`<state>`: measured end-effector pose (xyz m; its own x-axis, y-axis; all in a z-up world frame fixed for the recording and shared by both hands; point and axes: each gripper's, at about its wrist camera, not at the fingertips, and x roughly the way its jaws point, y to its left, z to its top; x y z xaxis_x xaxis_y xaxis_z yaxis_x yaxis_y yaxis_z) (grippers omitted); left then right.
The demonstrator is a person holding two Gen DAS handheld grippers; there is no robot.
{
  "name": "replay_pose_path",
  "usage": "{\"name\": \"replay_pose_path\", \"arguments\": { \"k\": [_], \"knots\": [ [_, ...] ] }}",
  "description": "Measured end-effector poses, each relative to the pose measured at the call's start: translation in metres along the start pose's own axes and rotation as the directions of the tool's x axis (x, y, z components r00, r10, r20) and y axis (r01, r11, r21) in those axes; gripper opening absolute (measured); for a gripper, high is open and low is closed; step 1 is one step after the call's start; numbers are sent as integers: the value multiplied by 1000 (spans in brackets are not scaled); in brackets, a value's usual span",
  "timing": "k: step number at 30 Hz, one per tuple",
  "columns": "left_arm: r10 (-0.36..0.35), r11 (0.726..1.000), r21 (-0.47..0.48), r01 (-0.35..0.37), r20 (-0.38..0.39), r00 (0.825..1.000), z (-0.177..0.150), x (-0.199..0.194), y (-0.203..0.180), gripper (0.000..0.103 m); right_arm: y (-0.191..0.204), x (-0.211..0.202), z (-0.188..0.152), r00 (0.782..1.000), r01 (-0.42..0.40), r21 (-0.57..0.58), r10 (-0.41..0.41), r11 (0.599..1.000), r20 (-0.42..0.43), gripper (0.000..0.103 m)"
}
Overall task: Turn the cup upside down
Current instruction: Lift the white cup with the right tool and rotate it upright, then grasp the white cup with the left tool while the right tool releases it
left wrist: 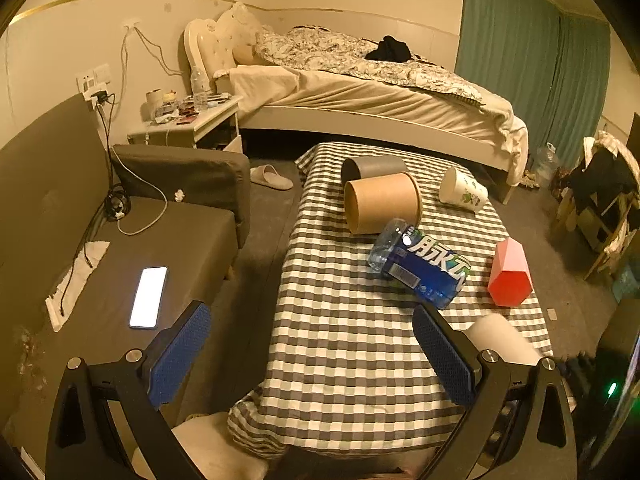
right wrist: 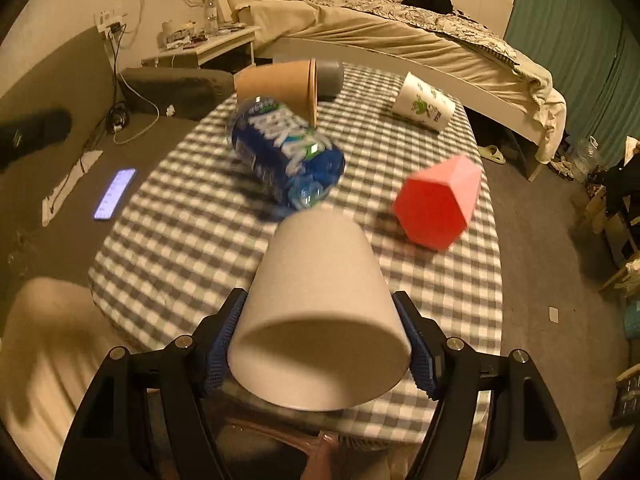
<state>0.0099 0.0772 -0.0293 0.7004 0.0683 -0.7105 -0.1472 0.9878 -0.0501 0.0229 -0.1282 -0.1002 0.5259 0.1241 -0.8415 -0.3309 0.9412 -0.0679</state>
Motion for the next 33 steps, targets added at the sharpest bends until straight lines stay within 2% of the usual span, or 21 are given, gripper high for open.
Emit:
{"name": "replay_pose_path", "arguments": {
  "k": [4, 6, 14, 23, 24, 25, 28, 31, 33],
  "knots": [
    [2, 1000, 18, -2, -12, 1000, -3, 6, -5, 103, 3, 11, -16, 999, 0, 14, 1, 1000, -45, 72],
    [3, 1000, 20, -2, -23, 1000, -5, 10, -6, 103, 3, 13, -19, 999, 2, 27, -1, 1000, -39, 72],
    [20, 999, 28, -19, -51, 999, -7, 18, -10, 103, 0, 23, -6, 999, -16, 79, 18, 997, -26, 72],
    [27, 998, 66, -21, -91, 996, -7, 20, -27, 103, -11, 29, 2, 995, -85, 143, 92, 986, -40, 72],
    [26, 998, 67, -20, -97, 995, -6, 20, -28, 103, -15, 25, 2, 992, -108, 159, 117, 981, -51, 73],
    [25, 997, 71, -18, -104, 994, -6, 21, -32, 103, -19, 20, 1, 990, -128, 169, 137, 977, -43, 79],
    [19, 997, 82, -10, -117, 993, -4, 22, -46, 103, -38, -10, 2, 983, -181, 182, 182, 967, 11, 85],
    [-7, 995, 95, 21, -141, 990, 0, 25, -70, 103, -55, -25, 1, 983, -184, 174, 186, 967, 9, 86],
    [-24, 995, 95, 41, -173, 985, 2, 32, -88, 103, -70, -29, -1, 988, -148, 162, 153, 976, -19, 86]
  ]
}}
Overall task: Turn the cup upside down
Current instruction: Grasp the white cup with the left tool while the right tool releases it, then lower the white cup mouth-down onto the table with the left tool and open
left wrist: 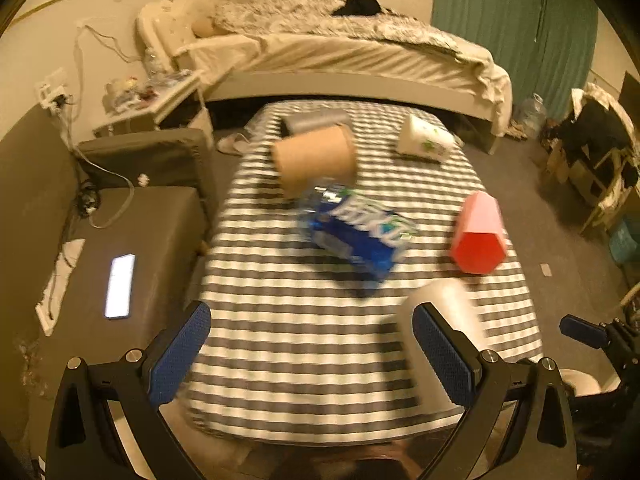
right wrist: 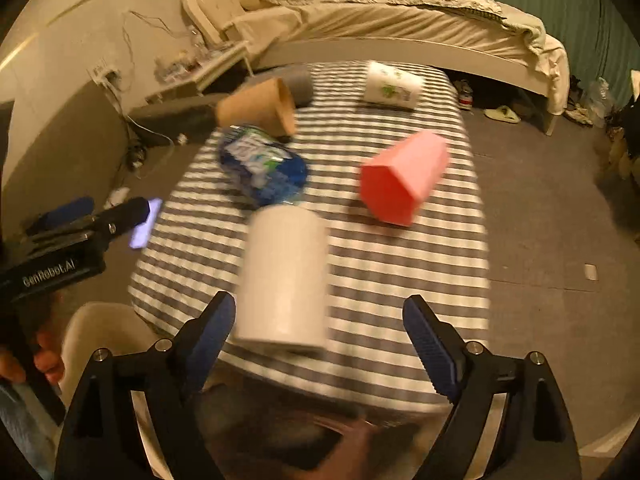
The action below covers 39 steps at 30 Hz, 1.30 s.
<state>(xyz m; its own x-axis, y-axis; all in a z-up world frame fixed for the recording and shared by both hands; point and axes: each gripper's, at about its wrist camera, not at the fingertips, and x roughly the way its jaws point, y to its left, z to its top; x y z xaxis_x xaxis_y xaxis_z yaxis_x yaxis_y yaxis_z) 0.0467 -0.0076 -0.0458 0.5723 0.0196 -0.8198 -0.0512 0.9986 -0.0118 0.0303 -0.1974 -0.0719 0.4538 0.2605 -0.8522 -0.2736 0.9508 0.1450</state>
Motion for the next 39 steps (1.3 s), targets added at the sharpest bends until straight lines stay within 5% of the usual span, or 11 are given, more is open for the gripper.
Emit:
{"name": "replay_pose_path", "arguments": {
  "k": [5, 14, 20, 23, 30, 35, 39],
  "knots": [
    [-21, 1000, 11, 23, -98, 995, 10, 29, -43, 103, -29, 1, -4, 993, 117, -43, -118, 992, -29, 86],
    [-45, 999, 12, 49, -225, 973, 15, 79, -77, 101, -71, 13, -6, 997, 69, 12, -68, 998, -46, 86],
    [-135, 990, -9, 138, -290, 947, 16, 90, -82, 75, -83, 16, -5, 997, 62, 41, -60, 997, -45, 86],
    [-131, 988, 34, 148, -308, 942, 17, 89, -88, 73, -86, 16, -7, 997, 70, 52, -68, 996, -43, 86],
    [-142, 985, 53, 162, -272, 952, 23, 73, -89, 73, -85, 9, -6, 996, 89, 61, -87, 994, -28, 86],
    [-128, 986, 90, 141, -143, 982, 34, 41, -85, 72, -81, 4, -7, 994, 109, 54, -108, 993, -21, 86],
    [-118, 982, 134, 130, -89, 989, 31, 30, -89, 72, -78, 0, -7, 993, 114, 50, -113, 992, -15, 86]
  ]
}}
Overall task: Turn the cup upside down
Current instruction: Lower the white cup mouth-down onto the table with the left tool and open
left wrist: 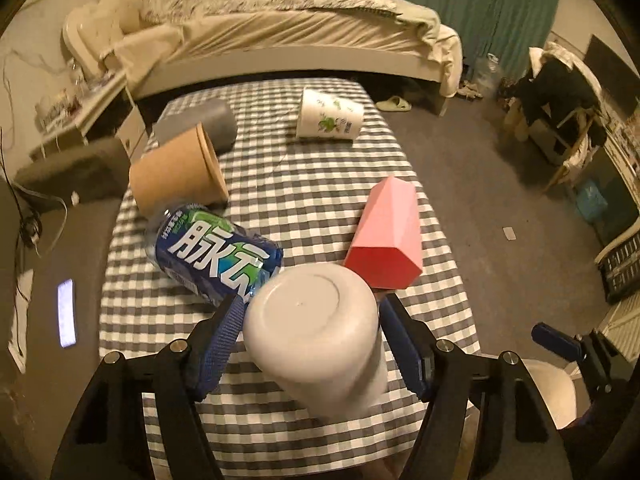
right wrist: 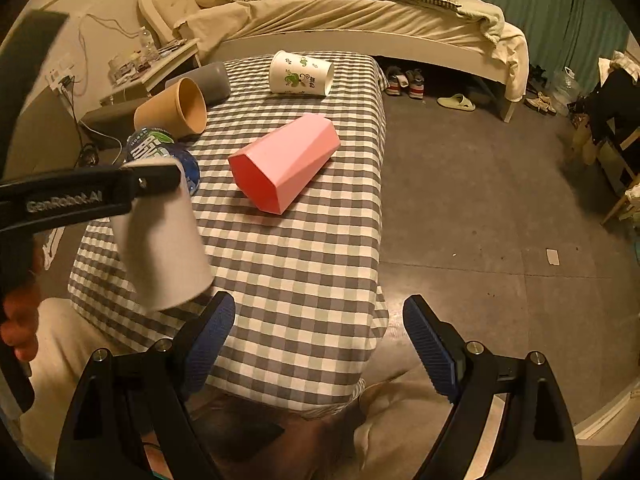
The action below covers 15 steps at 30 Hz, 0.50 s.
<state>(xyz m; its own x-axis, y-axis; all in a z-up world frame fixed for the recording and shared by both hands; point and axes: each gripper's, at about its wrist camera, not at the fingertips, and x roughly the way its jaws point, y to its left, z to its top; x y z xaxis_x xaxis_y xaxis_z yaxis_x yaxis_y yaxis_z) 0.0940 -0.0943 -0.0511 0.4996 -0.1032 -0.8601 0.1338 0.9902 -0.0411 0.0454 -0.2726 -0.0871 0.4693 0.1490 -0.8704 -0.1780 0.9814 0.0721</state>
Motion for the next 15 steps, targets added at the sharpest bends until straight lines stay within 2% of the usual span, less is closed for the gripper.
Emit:
{"name": "replay_pose_path", "arguments": {
  "k": [9, 15],
  "knots": [
    [26, 999, 35, -28, 59, 998, -20, -7, -13, 72, 6, -5, -5, 1000, 8, -18, -8, 1000, 3, 86],
    [47, 996, 69, -54, 107, 993, -35, -13, -25, 72, -3, -9, -6, 999, 32, -5, -32, 999, 8, 86]
  ]
}}
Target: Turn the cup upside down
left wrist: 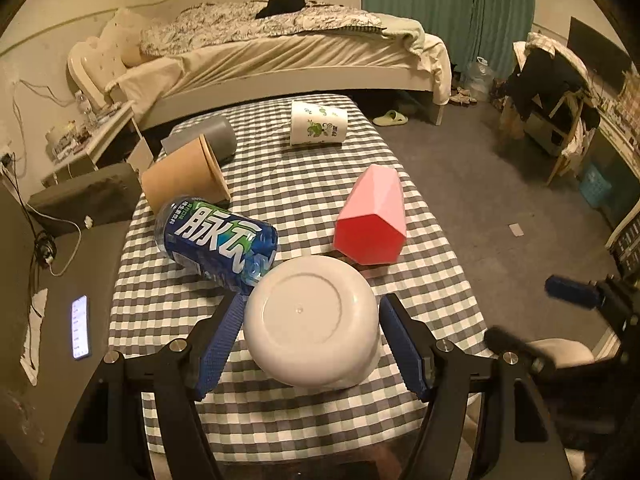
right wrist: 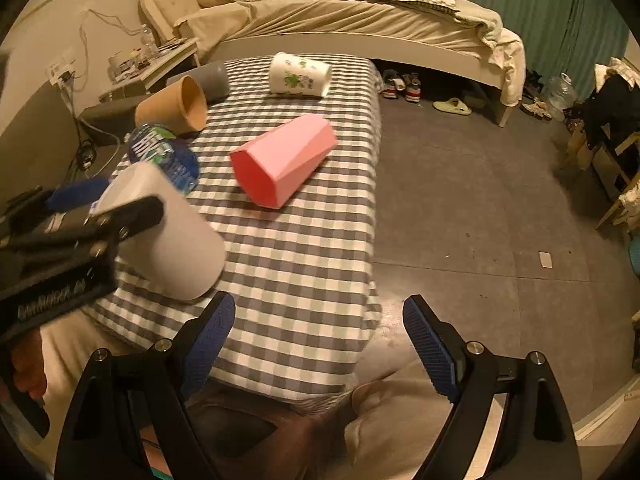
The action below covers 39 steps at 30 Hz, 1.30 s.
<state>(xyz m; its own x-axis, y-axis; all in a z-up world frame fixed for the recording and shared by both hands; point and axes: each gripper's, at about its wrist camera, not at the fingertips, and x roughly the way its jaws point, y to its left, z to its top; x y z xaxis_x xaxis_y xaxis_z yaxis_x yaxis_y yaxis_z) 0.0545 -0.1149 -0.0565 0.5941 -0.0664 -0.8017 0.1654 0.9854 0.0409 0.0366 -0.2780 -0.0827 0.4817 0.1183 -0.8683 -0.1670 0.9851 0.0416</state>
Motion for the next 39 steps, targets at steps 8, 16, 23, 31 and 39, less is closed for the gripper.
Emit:
{"name": "replay_pose_path", "arguments": {
  "k": [8, 16, 23, 31, 39],
  "knots": [
    [-40, 999, 18, 40, -5, 999, 0, 3, -17, 72, -27, -3, -2, 999, 45, 62, -44, 997, -4, 86],
    [-78, 996, -49, 79, 20, 997, 6, -9, -2, 74, -36, -13, -1, 998, 57, 83, -57, 995, 7, 86],
    [-95, 993, -62, 104, 130, 987, 19, -55, 10, 78, -24, -47, 8, 995, 34, 70, -40, 997, 92, 86],
    [-38, 995, -83, 62, 266, 963, 8, -115, 42, 78, 2, -104, 10, 966, 19, 65, -35, 998, 257, 86],
    [25, 990, -143, 17, 289, 957, -31, -127, 82, 78, 50, -135, -5, 934, 8, 7, -10, 1000, 357, 86]
  ]
}}
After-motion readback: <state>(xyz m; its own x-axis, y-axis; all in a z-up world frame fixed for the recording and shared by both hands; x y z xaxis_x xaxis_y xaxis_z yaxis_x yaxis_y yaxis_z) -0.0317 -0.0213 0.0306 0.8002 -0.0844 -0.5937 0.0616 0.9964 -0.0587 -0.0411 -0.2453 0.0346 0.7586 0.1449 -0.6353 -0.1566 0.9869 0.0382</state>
